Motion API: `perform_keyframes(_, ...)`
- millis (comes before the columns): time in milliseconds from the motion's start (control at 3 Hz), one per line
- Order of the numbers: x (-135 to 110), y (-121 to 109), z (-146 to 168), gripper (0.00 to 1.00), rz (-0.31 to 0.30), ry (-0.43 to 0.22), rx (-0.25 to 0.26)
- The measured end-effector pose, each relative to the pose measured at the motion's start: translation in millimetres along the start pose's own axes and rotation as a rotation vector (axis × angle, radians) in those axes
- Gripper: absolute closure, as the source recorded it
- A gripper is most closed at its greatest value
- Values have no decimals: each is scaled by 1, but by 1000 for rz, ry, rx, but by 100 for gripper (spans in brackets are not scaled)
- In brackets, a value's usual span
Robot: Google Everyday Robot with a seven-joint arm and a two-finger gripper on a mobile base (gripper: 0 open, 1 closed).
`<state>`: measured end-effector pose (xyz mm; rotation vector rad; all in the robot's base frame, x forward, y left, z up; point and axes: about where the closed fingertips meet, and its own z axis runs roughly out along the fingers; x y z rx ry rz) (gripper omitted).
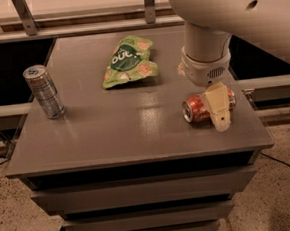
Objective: Knock coke can over
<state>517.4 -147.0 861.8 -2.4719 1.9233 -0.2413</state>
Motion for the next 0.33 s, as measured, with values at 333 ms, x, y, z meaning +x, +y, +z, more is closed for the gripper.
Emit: perform_keyframes(333, 0, 0, 0, 0, 0, 0, 0)
